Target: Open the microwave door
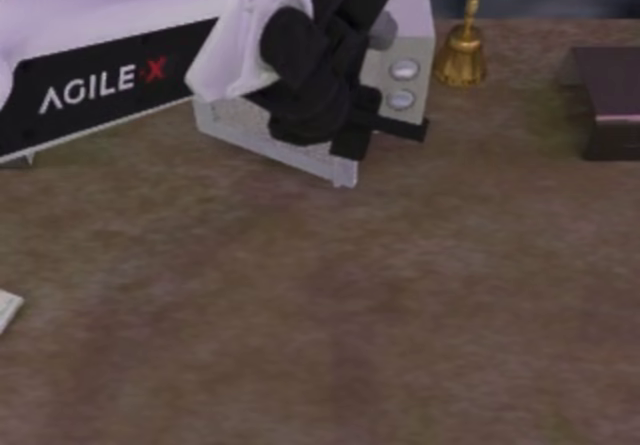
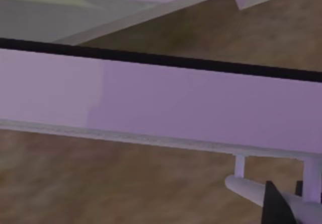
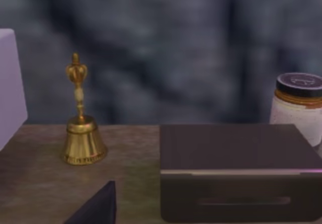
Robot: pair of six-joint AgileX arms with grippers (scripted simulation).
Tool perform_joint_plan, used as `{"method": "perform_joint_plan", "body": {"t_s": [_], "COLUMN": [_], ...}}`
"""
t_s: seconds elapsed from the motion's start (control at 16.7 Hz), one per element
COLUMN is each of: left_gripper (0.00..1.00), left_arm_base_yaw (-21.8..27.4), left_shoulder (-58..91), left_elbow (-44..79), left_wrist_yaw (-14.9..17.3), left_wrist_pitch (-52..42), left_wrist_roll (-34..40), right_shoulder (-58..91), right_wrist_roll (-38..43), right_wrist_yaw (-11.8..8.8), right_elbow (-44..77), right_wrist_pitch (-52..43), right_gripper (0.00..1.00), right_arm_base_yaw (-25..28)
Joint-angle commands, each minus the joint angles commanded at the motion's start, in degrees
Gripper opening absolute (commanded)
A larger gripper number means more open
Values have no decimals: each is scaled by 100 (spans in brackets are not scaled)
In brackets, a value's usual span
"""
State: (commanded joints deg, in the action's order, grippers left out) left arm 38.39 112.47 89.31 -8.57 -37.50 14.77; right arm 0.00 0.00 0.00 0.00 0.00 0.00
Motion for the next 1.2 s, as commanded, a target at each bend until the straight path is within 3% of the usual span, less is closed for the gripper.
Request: {"method": "perform_joint_plan", "body": {"t_s": [0.6, 1.2], "left_gripper": [0, 0], "left_arm_base_yaw": [-86, -92], "left_shoulder": [-285, -303], "left_elbow": [-409, -426], "left_wrist_yaw": [228, 239], "left_wrist_pitch": [164, 177], "left_wrist_roll": [-405, -428], "right_shoulder": [0, 0], "right_wrist_roll": [0, 0], "right_wrist_yaw": [0, 0], "right_elbow": [0, 0], "right_wrist_pitch": [0, 0], "right_gripper": [100, 100], "right_arm_base_yaw": [0, 0]}}
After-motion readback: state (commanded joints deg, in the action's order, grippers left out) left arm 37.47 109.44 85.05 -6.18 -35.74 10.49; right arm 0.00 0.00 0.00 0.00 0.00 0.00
